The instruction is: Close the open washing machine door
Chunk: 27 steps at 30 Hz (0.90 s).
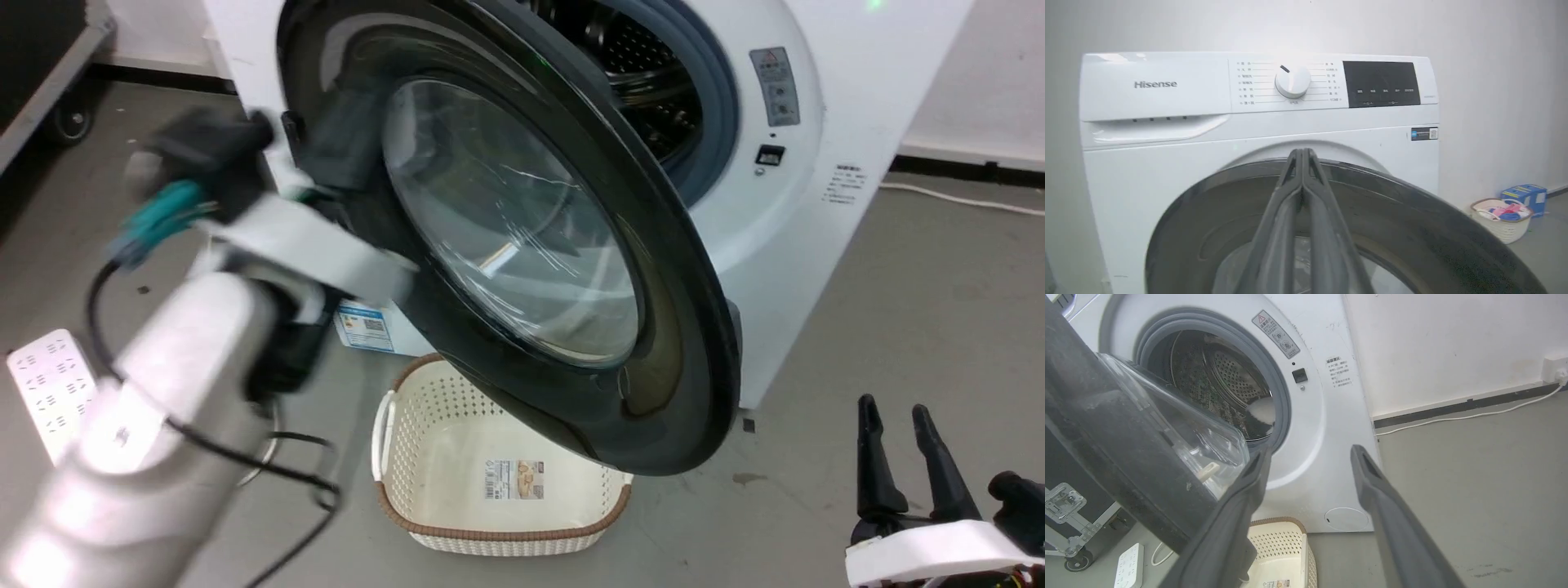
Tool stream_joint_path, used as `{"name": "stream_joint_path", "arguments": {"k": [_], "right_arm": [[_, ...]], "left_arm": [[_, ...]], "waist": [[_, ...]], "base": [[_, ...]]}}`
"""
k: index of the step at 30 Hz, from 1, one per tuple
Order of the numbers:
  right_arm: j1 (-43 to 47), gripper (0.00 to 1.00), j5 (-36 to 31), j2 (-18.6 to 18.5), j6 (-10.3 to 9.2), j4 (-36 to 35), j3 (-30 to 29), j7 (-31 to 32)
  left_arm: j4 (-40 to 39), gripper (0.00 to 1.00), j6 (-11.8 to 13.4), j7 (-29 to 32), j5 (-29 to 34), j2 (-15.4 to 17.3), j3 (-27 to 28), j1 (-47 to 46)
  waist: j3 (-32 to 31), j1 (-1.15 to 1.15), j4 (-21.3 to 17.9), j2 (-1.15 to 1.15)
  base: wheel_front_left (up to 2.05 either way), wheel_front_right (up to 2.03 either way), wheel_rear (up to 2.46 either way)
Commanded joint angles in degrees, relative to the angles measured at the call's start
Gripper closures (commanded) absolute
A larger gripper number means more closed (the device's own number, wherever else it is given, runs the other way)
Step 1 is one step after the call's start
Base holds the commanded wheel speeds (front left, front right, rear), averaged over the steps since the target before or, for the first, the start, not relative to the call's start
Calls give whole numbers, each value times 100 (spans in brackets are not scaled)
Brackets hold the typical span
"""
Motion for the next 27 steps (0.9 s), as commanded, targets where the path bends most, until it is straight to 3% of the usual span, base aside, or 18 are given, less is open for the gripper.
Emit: {"name": "stream_joint_path", "arguments": {"k": [1,6,7,13,17,18,19,20,21,27], "right_arm": [[-2,0,24,-4,6,-36,21,-26],[18,0,-6,-4,6,-59,40,-26],[52,0,-16,-4,6,-72,33,-26],[79,0,-34,-4,6,-64,57,-26],[83,0,-31,-4,6,-53,82,-26],[89,0,-33,-4,6,-42,93,-26],[97,0,-36,-4,6,-23,105,-26],[107,0,-44,-4,6,6,114,-26],[116,0,-56,-4,6,31,119,-26],[142,0,-158,-4,6,59,117,-26]], "left_arm": [[45,100,279,-166,279,152,96,104],[-13,100,1172,-425,748,470,671,961],[-105,100,1415,-447,733,511,1012,1648],[-380,100,1391,-452,760,245,1668,2900],[-369,100,1134,-452,736,-44,1870,3506],[-325,86,1067,-452,728,-102,1879,3613],[-277,63,1006,-452,715,-158,1892,3700],[-231,6,950,-452,704,-212,1905,3772],[-184,0,913,-452,711,-252,1915,3834],[7,0,807,-453,792,-429,2008,4017]], "waist": [[-25,0,46,0],[-62,0,117,0],[-90,0,149,0],[-115,0,156,0],[-128,0,159,0],[-133,0,161,0],[-142,0,162,0],[-153,0,161,0],[-164,0,161,0],[-226,0,152,0]], "base": [[0,0,0],[0,0,0],[0,0,0],[0,0,0],[0,0,0],[0,0,0],[0,0,0],[0,0,0],[0,0,0],[0,0,0]]}}
